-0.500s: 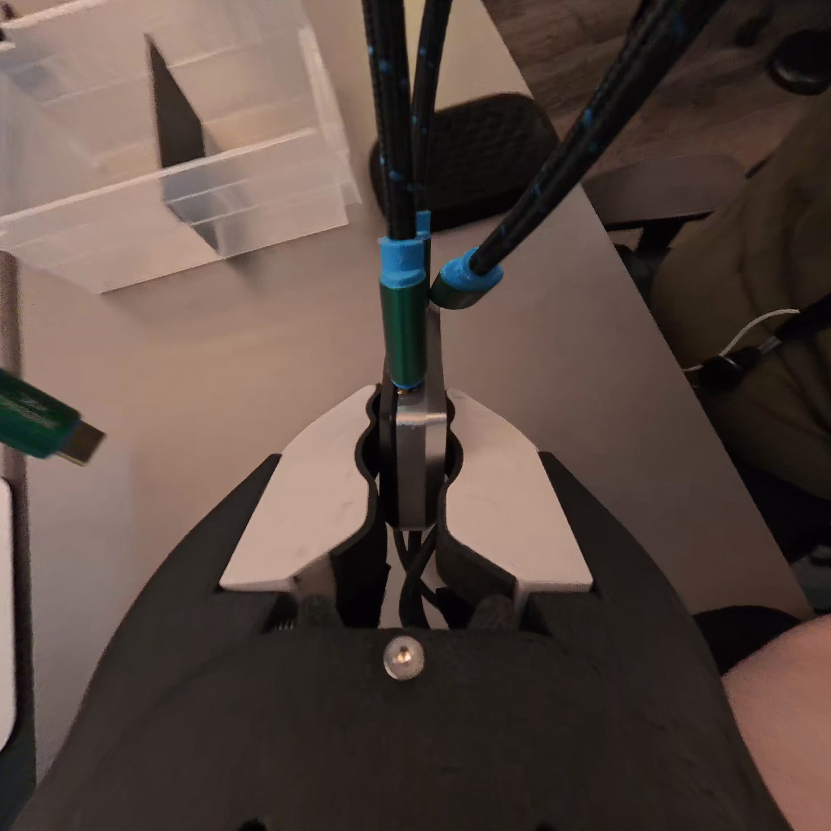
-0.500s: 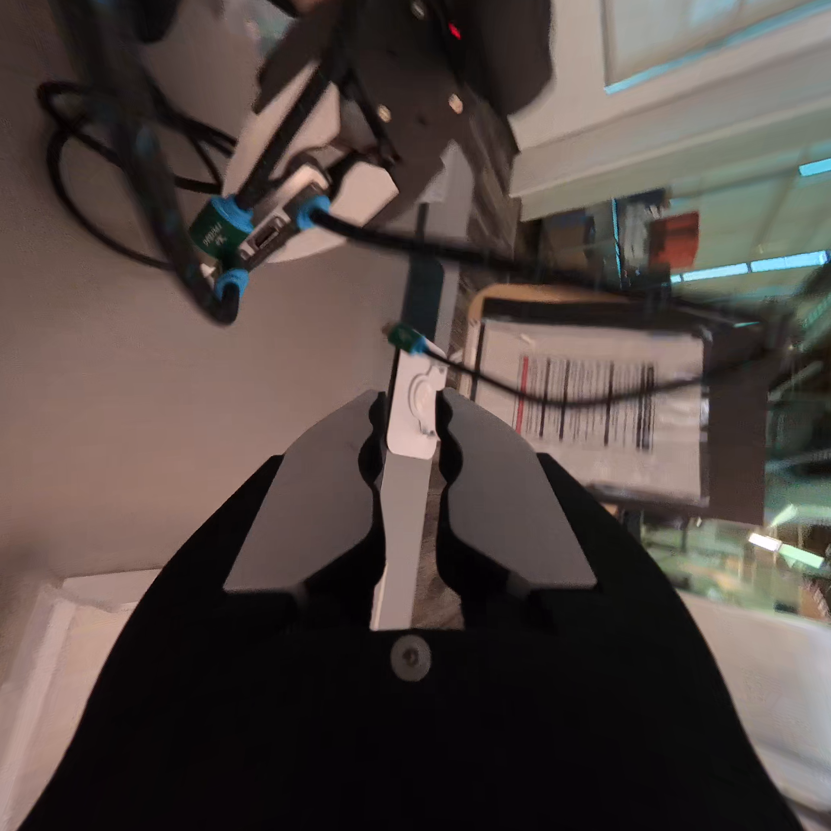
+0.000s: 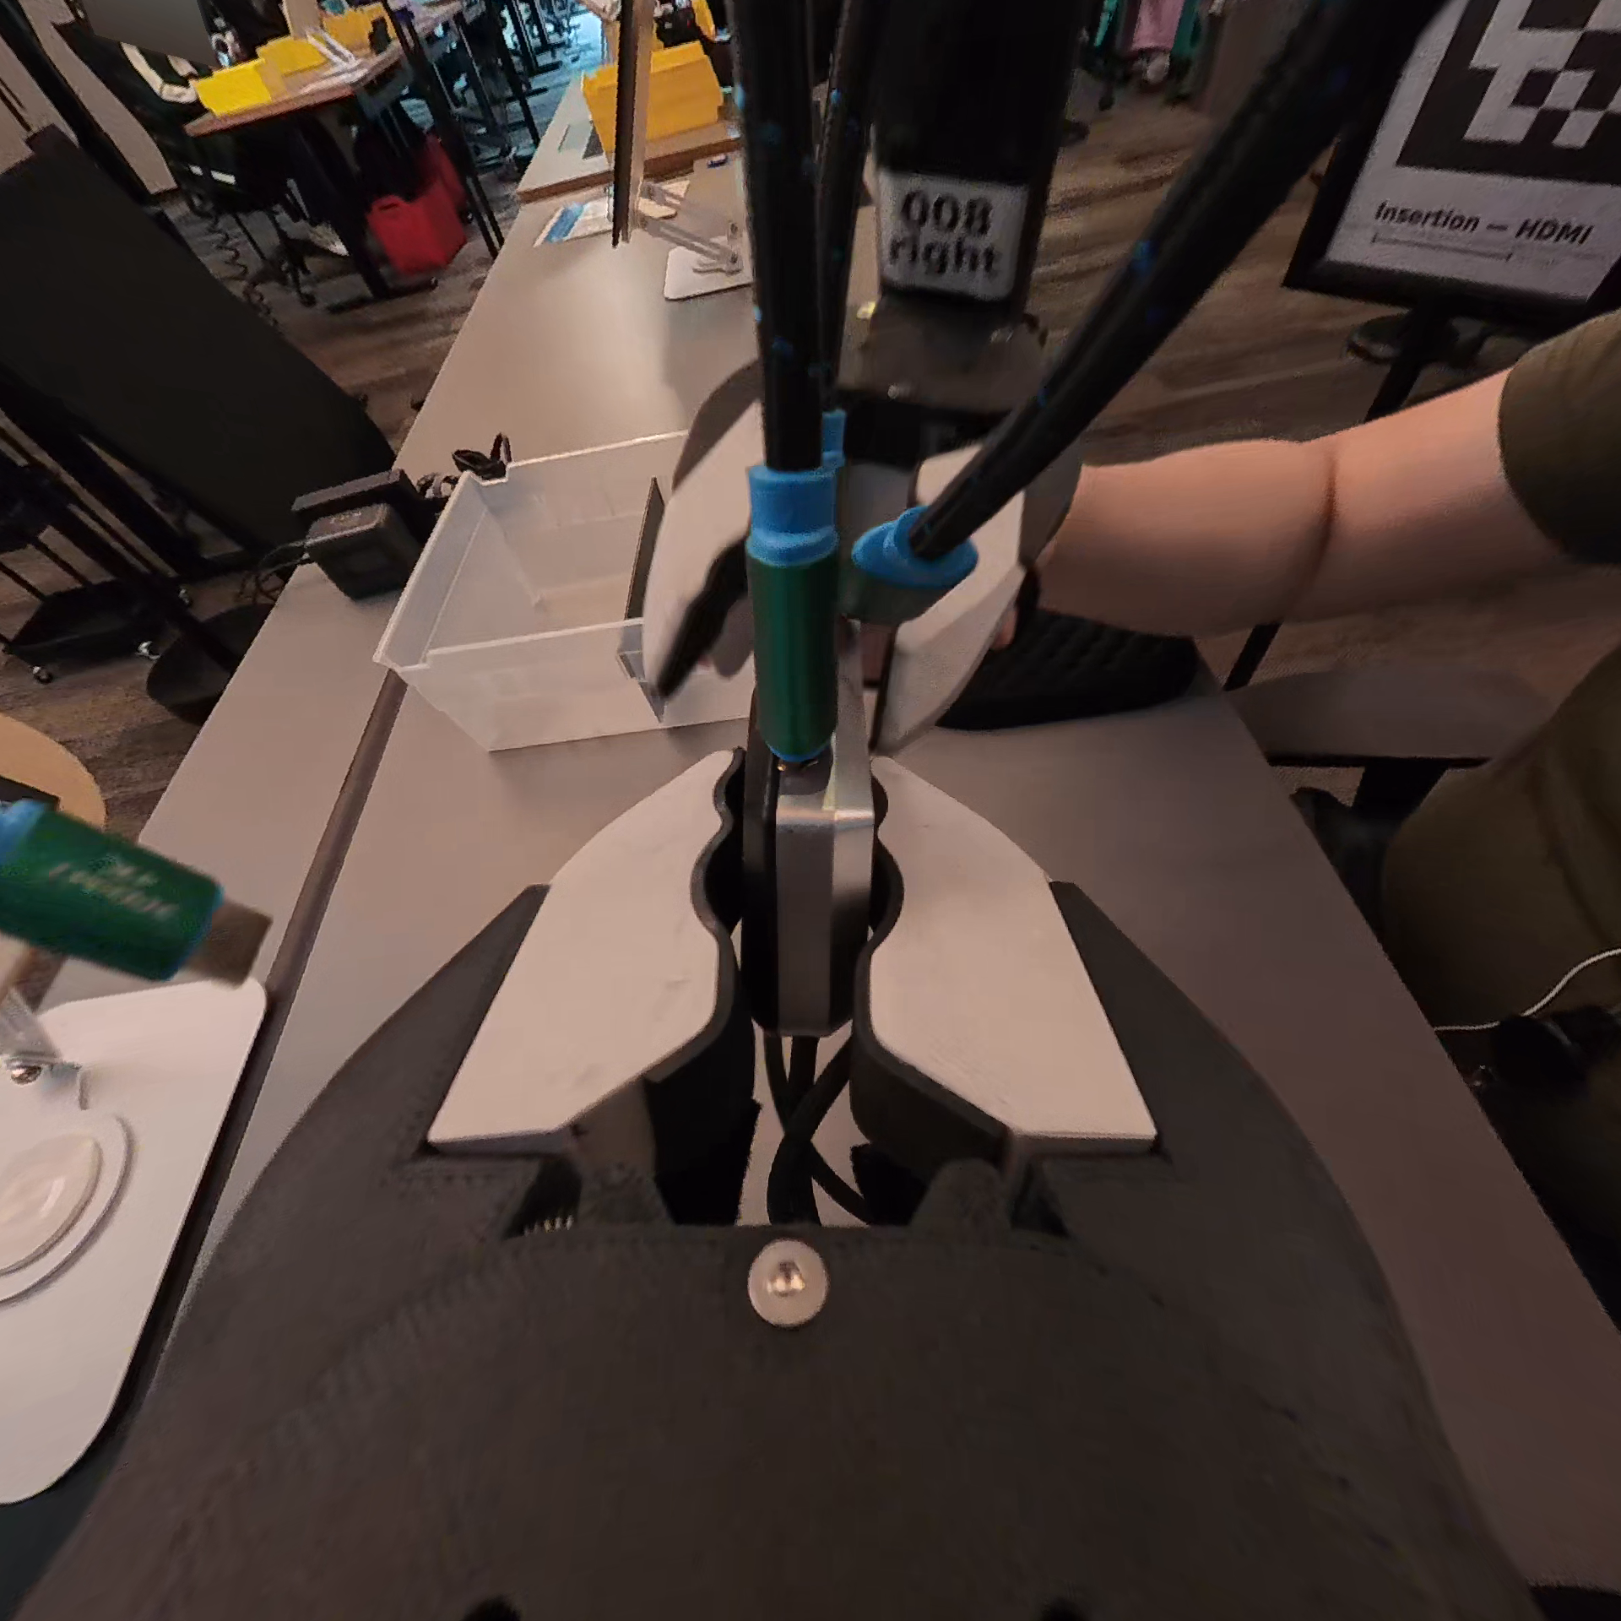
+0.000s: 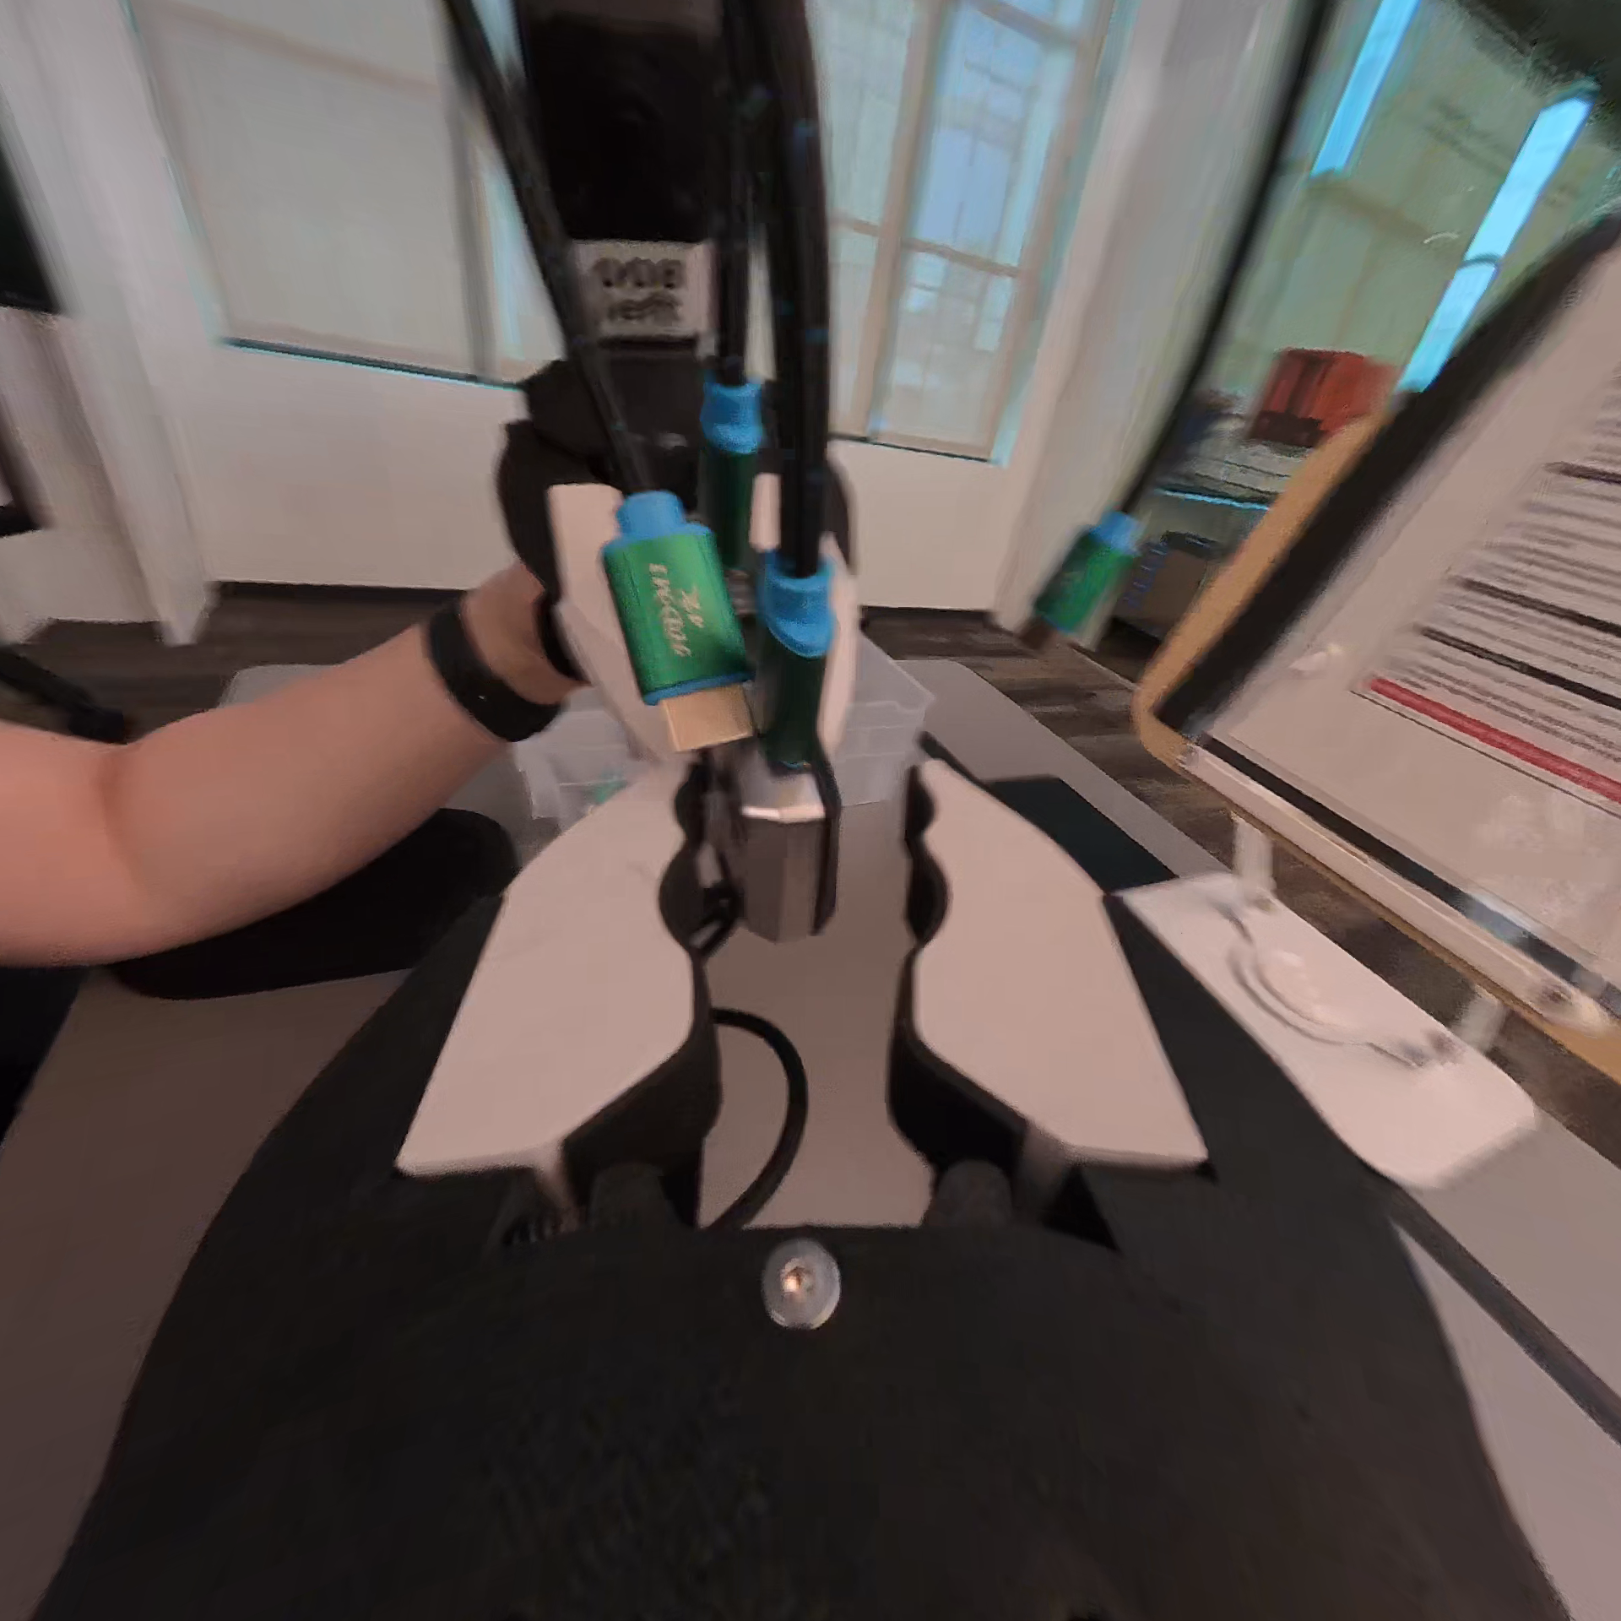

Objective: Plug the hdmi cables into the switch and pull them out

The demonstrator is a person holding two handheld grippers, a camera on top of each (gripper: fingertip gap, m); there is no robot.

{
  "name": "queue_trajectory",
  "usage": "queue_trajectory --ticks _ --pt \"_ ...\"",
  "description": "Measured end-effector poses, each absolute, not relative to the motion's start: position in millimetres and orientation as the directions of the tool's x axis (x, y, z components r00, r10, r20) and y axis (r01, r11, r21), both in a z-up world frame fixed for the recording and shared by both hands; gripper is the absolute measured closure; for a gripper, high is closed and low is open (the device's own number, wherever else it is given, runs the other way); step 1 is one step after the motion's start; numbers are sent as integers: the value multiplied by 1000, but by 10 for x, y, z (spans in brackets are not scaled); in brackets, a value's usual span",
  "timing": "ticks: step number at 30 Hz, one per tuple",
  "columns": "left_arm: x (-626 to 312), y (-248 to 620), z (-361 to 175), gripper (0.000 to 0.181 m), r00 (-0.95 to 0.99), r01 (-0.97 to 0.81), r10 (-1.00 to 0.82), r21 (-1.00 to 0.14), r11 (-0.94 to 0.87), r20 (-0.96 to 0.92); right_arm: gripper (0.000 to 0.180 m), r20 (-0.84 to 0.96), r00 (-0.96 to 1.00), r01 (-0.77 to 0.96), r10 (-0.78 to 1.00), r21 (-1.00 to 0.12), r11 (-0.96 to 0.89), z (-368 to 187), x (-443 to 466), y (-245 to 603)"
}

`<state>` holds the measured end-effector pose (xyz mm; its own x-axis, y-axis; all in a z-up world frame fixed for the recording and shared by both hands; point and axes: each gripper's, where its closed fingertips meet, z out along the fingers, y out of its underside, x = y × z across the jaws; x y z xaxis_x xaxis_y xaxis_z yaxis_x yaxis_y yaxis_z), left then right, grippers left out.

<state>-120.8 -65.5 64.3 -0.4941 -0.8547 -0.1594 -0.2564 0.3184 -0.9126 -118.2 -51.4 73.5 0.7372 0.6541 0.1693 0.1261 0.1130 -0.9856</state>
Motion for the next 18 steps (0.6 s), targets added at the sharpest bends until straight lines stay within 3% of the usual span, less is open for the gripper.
queue_trajectory --ticks 1,2,7,13,18 --pt "-1222 -643 664 159 -489 -254 -858 -915 312 -157 151 147 707 87 691 -989 121 777 -1230 -528" --pt "-1235 -648 695 159 -491 -243 -859 -923 299 -149 154 115 687 39 717 -992 122 823 -1259 -537" --pt "-1252 -743 768 159 -531 -197 -837 -942 271 -130 159 73 613 -34 787 -992 118 900 -1341 -615" --pt "-1262 -745 571 153 -547 -319 -836 -916 243 -31 160 57 639 -23 767 -995 94 823 -1301 -630" --pt "-1286 -699 510 160 -573 -322 -819 -916 239 -13 159 26 636 -44 771 -997 69 795 -1243 -646"
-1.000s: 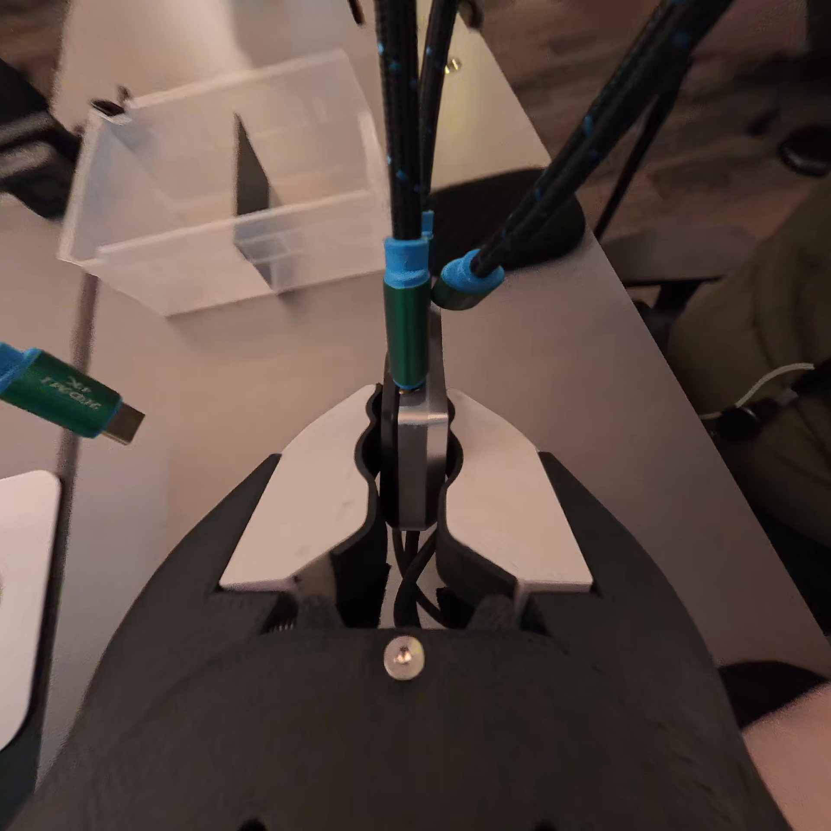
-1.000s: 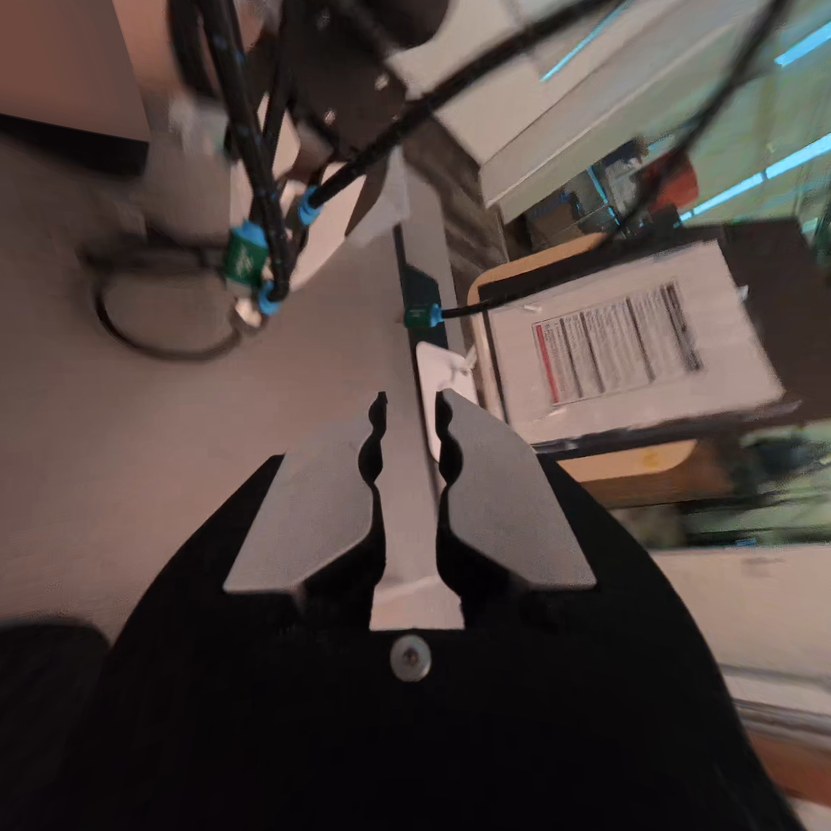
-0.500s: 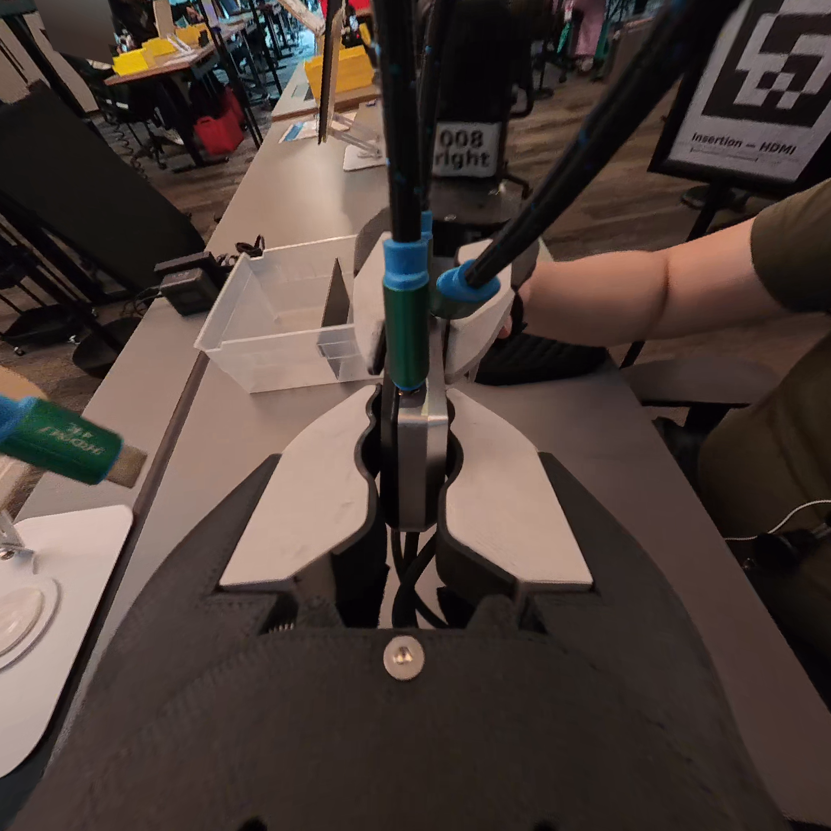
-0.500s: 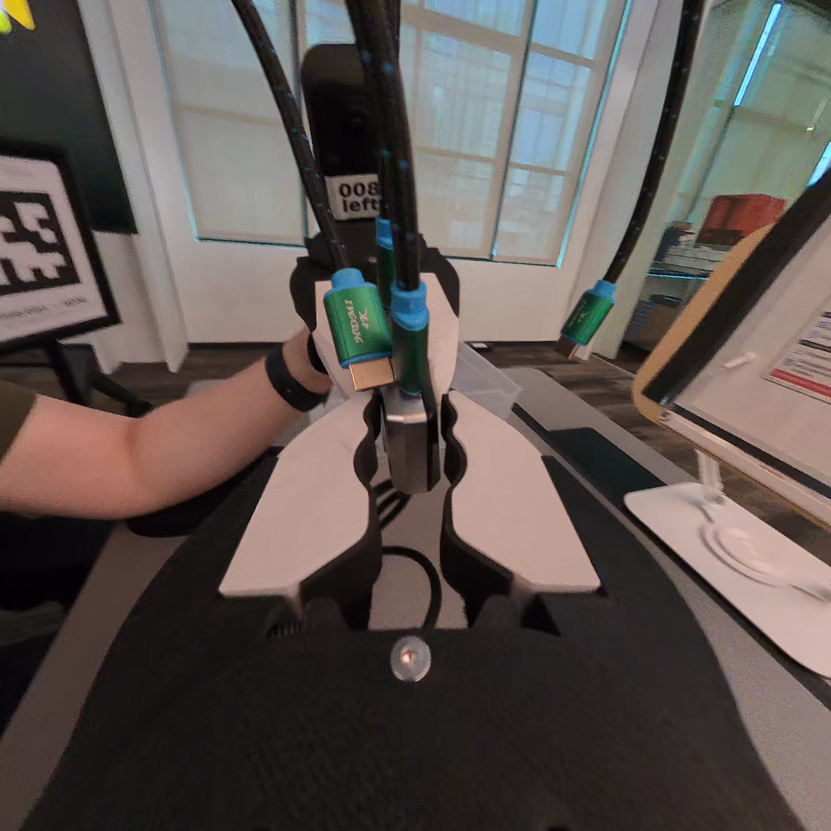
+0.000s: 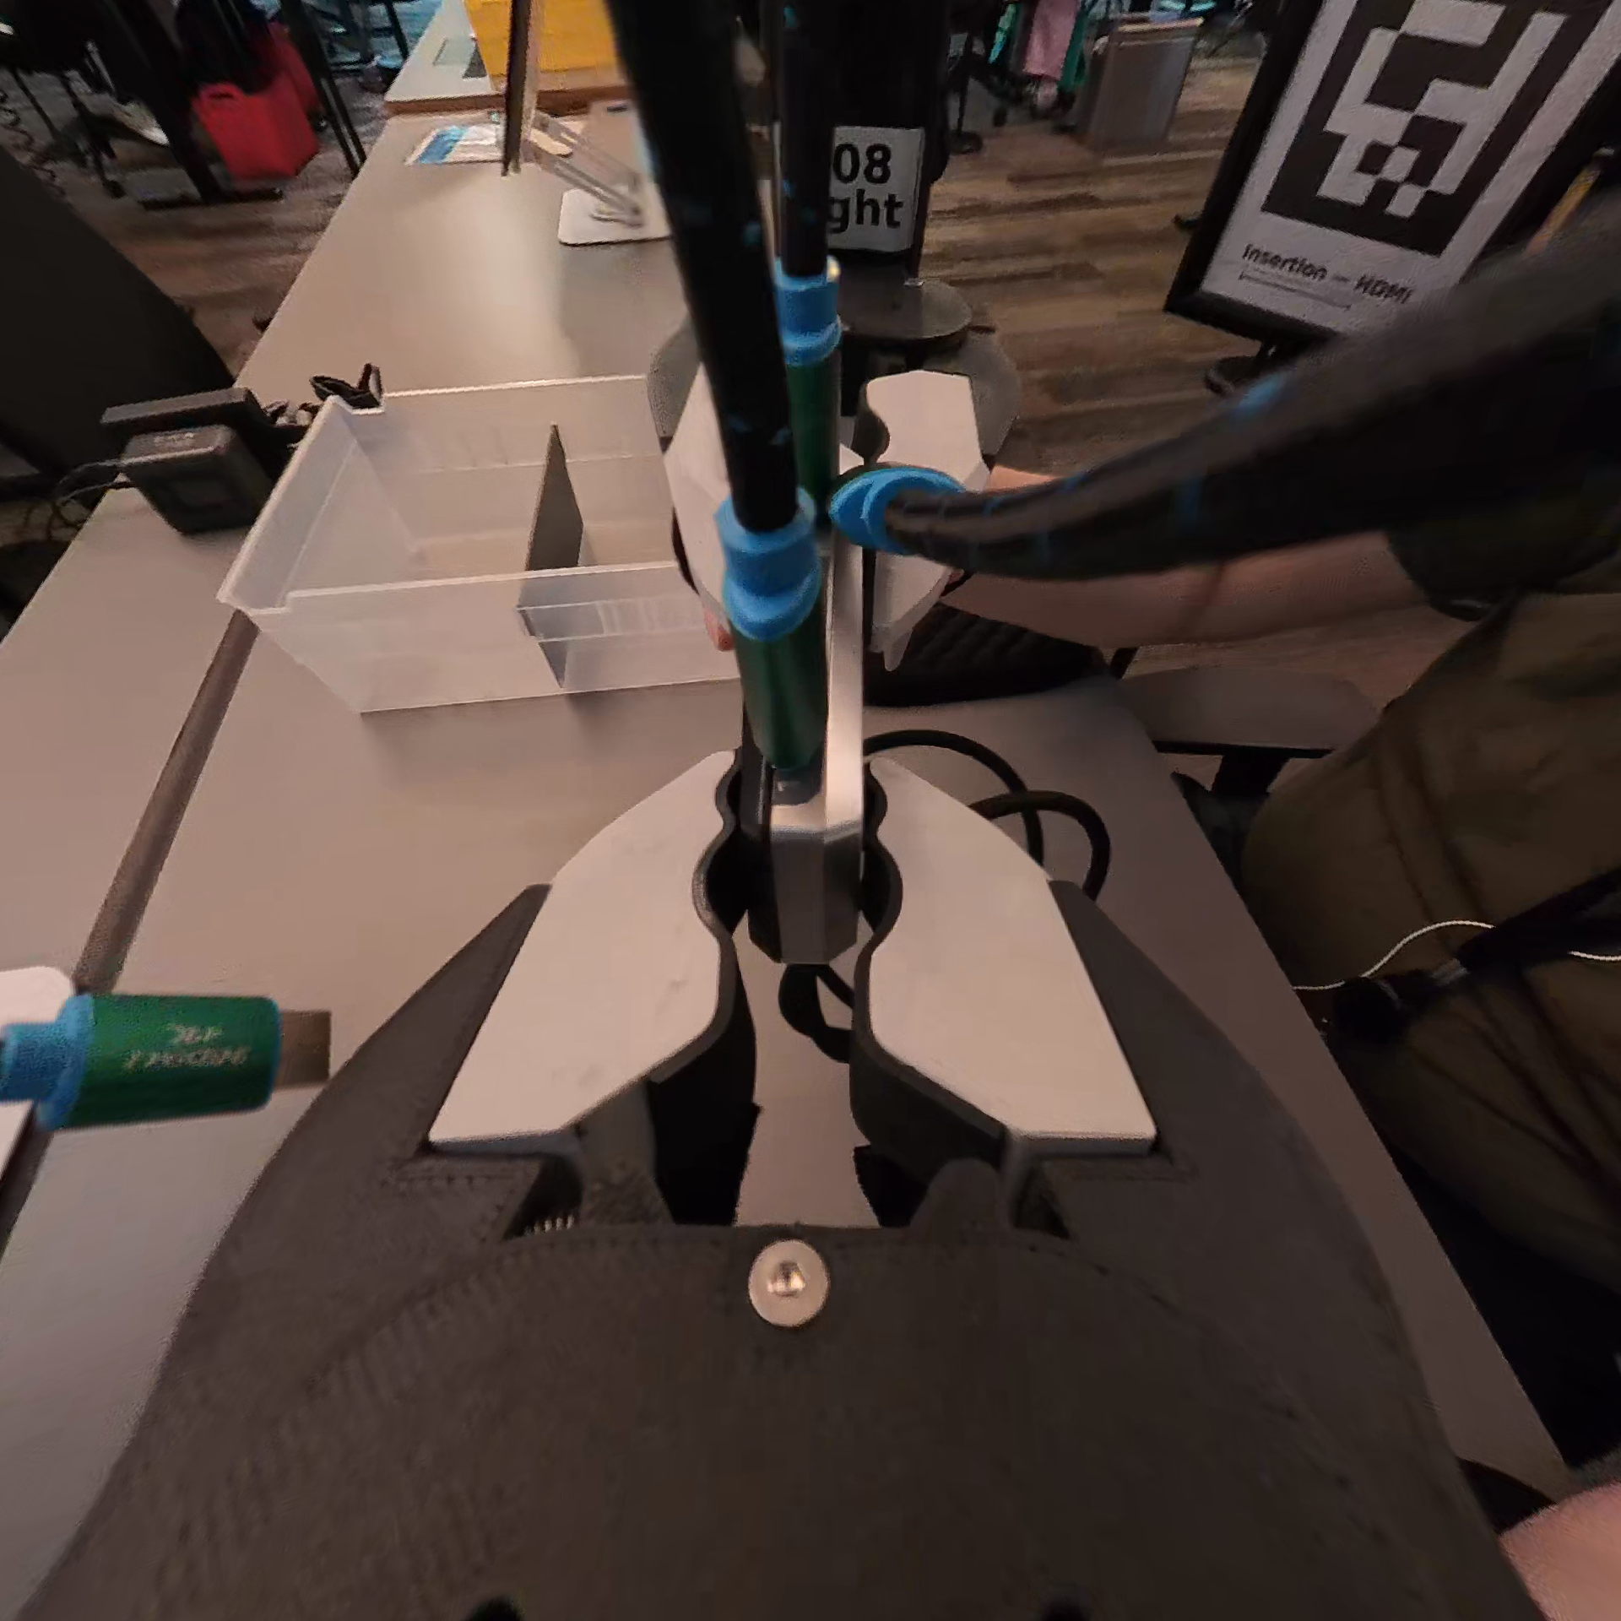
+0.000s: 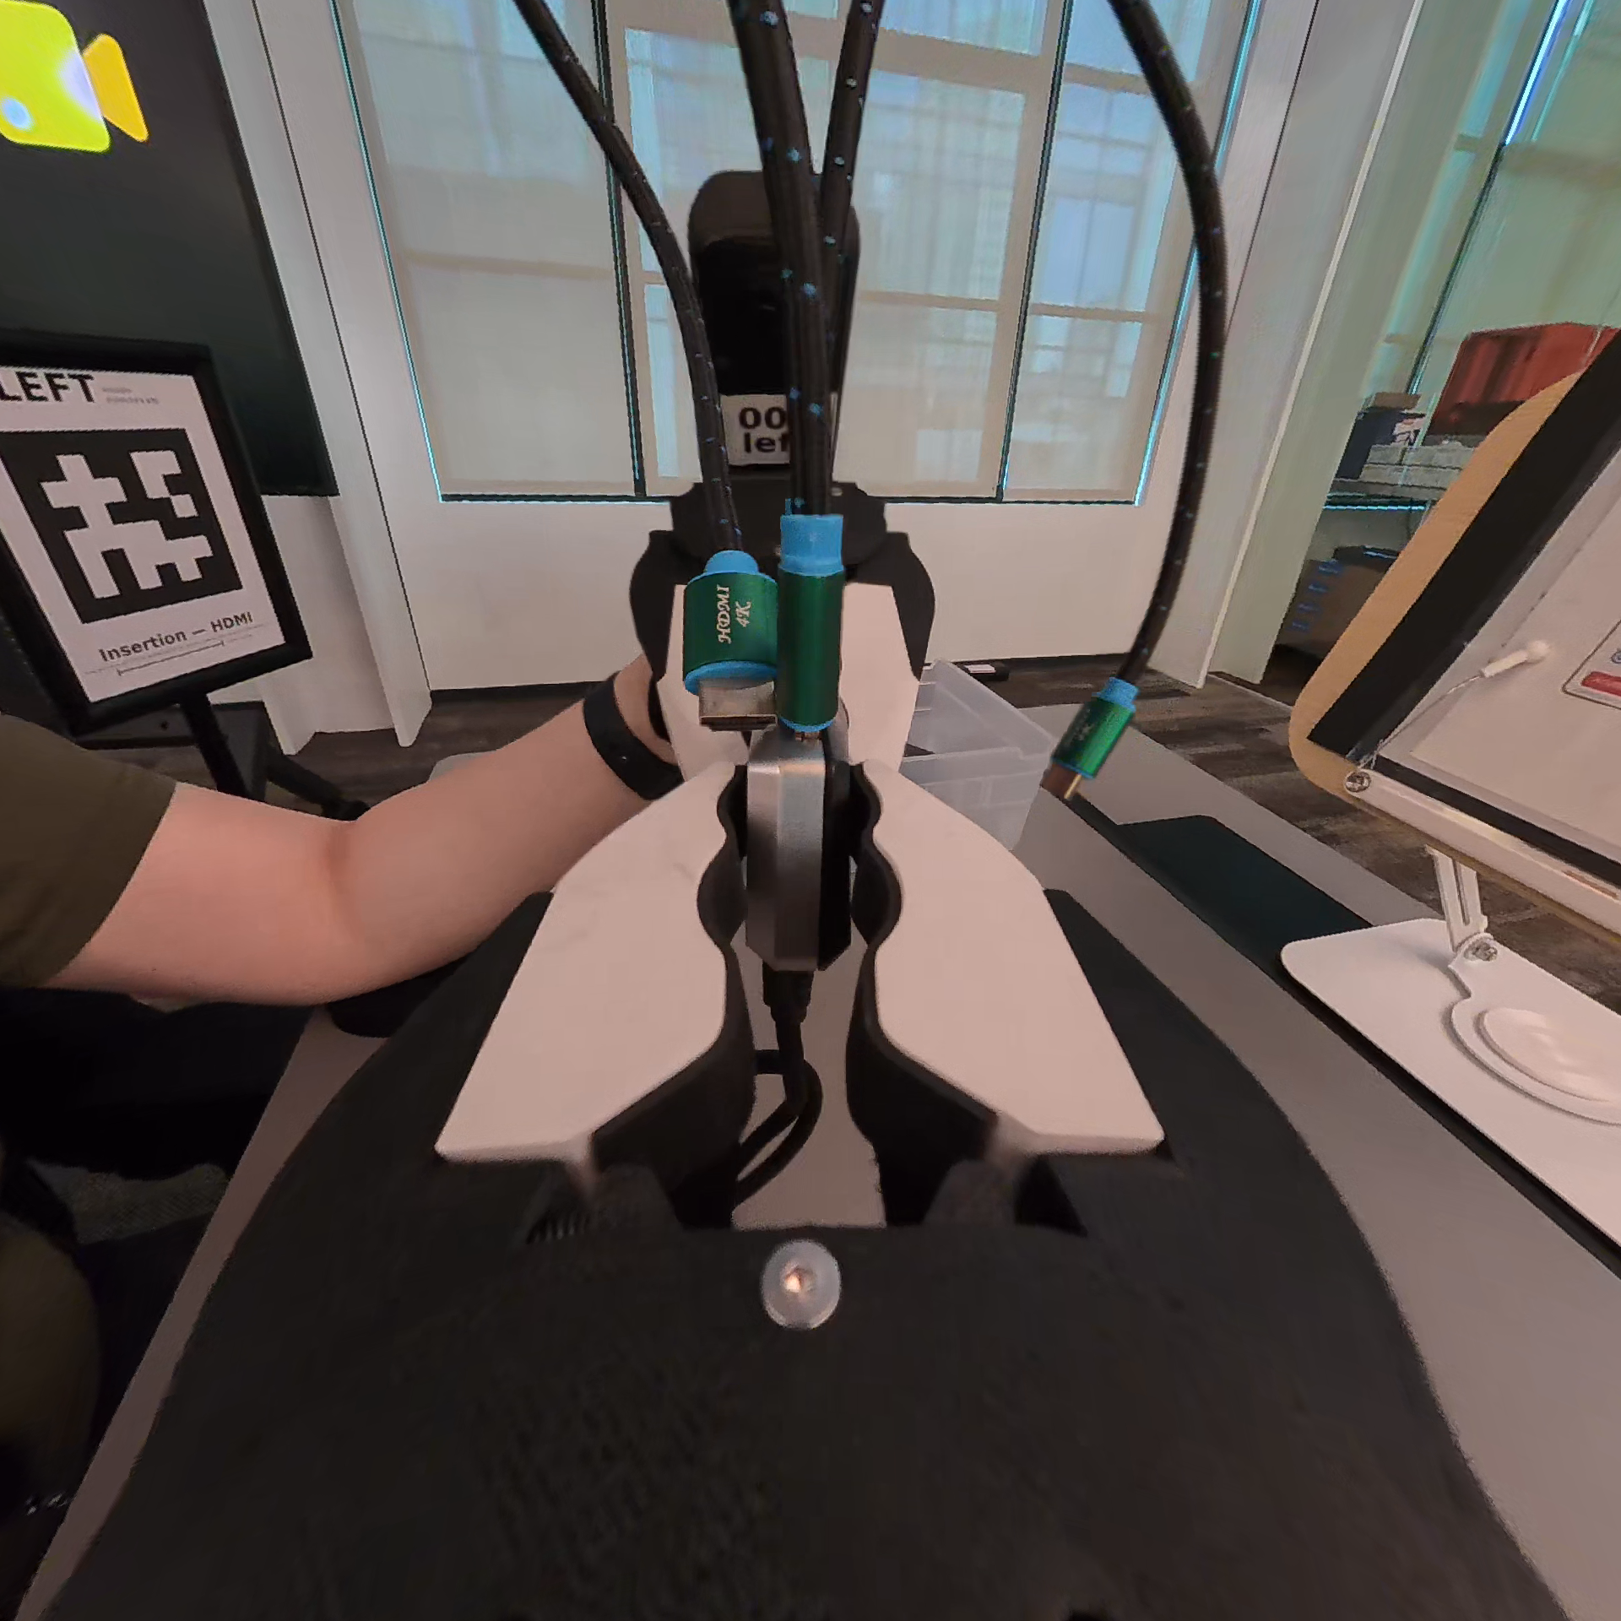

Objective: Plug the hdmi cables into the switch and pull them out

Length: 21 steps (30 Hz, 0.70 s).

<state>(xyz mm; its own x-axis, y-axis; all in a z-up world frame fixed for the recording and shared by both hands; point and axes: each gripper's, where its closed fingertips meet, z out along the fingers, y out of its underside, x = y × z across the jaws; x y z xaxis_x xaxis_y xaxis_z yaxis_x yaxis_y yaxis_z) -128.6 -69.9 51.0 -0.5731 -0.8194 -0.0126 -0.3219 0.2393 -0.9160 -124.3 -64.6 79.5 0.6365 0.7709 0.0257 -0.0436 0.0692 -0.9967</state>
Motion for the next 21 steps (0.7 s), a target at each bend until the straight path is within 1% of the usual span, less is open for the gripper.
queue_trajectory --ticks 4,5,7,8,13,18,21 --pt "-1221 -713 561 160 -580 -291 -815 -934 208 0 158 -33 626 -117 779 -992 52 856 -1198 -652" --pt "-1202 -727 568 160 -584 -286 -812 -938 197 8 145 -50 625 -120 779 -992 32 841 -1213 -634" --pt "-1170 -765 546 160 -593 -288 -805 -937 198 12 150 -58 623 -54 780 -998 -32 718 -1279 -588" --pt "-1163 -769 524 160 -590 -298 -807 -933 203 13 158 -41 633 -46 773 -999 -16 718 -1272 -582" --pt "-1203 -756 460 160 -569 -351 -822 -907 231 11 158 -75 617 -80 783 -996 -32 661 -1280 -600" --pt "-1407 -376 565 159 -438 -363 -898 -903 228 -51 157 -116 674 -136 729 -990 -33 753 -1053 -542" --pt "-1607 -169 630 158 -377 -370 -925 -906 204 -54 157 -82 718 -99 692 -995 -15 934 -846 -516"
